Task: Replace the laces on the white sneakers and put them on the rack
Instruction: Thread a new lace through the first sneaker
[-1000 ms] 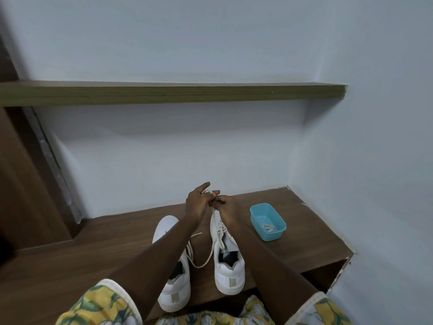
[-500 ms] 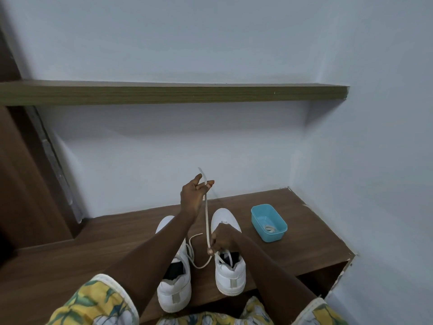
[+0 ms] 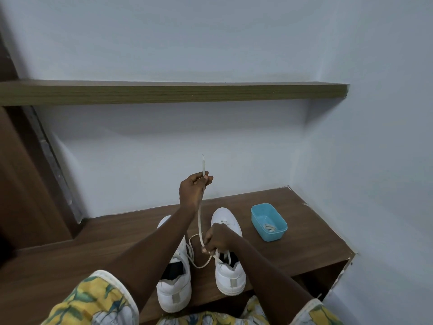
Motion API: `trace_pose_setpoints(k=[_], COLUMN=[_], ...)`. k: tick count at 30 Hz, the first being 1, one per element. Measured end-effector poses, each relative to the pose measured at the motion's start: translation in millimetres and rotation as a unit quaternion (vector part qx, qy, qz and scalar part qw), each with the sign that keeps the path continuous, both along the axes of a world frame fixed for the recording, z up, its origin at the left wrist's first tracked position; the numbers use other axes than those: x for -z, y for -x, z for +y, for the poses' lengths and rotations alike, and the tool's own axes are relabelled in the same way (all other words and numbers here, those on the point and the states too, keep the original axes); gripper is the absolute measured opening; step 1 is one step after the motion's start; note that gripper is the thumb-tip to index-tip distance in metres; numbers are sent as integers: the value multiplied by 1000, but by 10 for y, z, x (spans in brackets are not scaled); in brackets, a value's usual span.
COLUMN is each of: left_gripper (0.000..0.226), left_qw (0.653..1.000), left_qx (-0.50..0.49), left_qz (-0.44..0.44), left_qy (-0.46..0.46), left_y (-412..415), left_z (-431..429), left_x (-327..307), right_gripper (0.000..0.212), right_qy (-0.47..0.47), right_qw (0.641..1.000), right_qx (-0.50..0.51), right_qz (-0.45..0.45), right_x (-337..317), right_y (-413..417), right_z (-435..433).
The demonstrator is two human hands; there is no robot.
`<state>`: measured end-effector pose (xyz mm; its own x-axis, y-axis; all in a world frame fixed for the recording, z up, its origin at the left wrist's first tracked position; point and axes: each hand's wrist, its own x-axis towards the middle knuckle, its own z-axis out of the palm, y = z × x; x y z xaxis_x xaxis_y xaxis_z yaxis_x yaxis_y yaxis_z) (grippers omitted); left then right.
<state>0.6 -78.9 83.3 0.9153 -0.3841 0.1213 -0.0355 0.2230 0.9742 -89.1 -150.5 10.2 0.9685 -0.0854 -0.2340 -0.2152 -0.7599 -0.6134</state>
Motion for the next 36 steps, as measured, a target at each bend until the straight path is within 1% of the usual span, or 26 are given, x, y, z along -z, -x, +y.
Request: trace_pose_setpoints(k=[3, 5, 6, 8, 9, 11, 13, 14, 15, 17, 18, 19, 20, 22, 23, 25, 27, 29, 31, 33, 36], left_gripper=[16, 16, 16, 15, 16, 17, 20, 20, 20, 18, 15, 12, 9, 9, 10, 10, 13, 16, 17, 18, 18], left_qw=[1000, 1000, 1000, 1000, 1000, 1000, 1000, 1000, 1000, 1000, 1000, 1000, 999, 994, 990, 981, 971, 961, 948, 932, 918], left_qx=[-2, -10, -16, -24, -24, -17, -12, -13, -14, -7, -3, 1, 3, 7, 7, 6, 11, 19, 24, 31, 34], left_qz=[15, 14, 9, -6, -12, -19, -22, -22, -19, -9, -5, -7, -17, -46, -59, -87, -122, -148, -179, -206, -218], left_qy=[7, 8, 7, 8, 8, 11, 16, 11, 6, -3, -11, -25, -47, -102, -127, -170, -204, -232, -263, -295, -329], left_y=[-5, 2, 4, 12, 12, 9, 9, 9, 10, 22, 32, 35, 38, 34, 36, 43, 63, 93, 122, 147, 158], left_z=[-12, -12, -10, -7, -11, -18, -13, -6, 0, 6, 10, 11, 14, 17, 17, 15, 3, -20, -49, -75, -93], left_x=[6, 7, 6, -22, -41, -61, -54, -42, -23, 28, 53, 84, 111, 174, 197, 240, 277, 310, 348, 372, 419], right_gripper=[22, 22, 19, 18, 18, 15, 19, 22, 26, 29, 28, 27, 26, 18, 14, 16, 10, 9, 12, 13, 8], right_qy=[-53, -119, -180, -309, -351, -398, -395, -375, -339, -216, -169, -159, -182, -265, -301, -334, -332, -352, -354, -342, -338], right_qw=[996, 984, 970, 933, 918, 899, 902, 911, 925, 956, 960, 954, 940, 900, 883, 866, 860, 855, 859, 866, 867], right_qx=[48, 77, 93, 118, 124, 134, 141, 148, 163, 196, 220, 250, 282, 330, 339, 339, 335, 307, 289, 292, 295], right_qz=[-47, -108, -132, -143, -139, -127, -105, -83, -56, -19, -26, -45, -66, -102, -116, -154, -196, -224, -229, -220, -217], right_x=[-125, -237, -286, -348, -332, -306, -292, -271, -243, -188, -174, -148, -141, -170, -185, -217, -254, -290, -336, -336, -321], right_y=[-98, -163, -186, -201, -211, -191, -151, -138, -132, -121, -117, -112, -96, -66, -55, -45, -23, -1, 10, -6, -8], right_z=[72, 113, 126, 151, 137, 114, 72, 38, -4, -76, -109, -152, -188, -241, -265, -307, -314, -322, -327, -355, -393])
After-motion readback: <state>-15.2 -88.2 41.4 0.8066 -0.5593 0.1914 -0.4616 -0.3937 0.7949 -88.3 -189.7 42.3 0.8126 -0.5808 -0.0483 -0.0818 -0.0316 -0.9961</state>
